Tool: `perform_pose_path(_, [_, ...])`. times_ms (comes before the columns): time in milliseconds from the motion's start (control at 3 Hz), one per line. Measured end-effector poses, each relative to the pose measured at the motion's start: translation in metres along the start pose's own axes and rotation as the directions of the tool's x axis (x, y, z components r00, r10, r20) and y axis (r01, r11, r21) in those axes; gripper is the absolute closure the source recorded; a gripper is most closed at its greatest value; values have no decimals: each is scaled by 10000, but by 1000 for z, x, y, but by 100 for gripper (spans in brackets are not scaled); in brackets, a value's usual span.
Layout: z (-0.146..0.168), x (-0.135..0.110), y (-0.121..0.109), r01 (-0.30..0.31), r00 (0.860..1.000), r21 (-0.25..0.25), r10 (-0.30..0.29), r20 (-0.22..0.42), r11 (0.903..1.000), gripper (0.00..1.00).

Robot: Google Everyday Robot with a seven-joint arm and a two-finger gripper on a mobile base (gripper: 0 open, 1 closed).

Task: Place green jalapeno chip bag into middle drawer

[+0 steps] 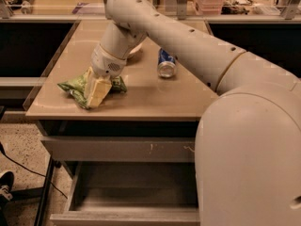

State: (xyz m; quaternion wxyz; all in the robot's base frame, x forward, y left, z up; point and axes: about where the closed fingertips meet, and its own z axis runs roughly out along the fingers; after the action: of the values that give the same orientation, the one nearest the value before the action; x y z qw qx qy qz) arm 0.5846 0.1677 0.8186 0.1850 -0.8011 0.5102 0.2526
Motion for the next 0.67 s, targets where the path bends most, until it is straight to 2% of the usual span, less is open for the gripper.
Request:
perform_pose_path(333, [1, -1, 2, 0, 10000, 1, 0, 0, 10000, 100])
perform_pose_path(667, [-6, -6, 18, -332, 9986, 508, 352, -402, 9982, 100])
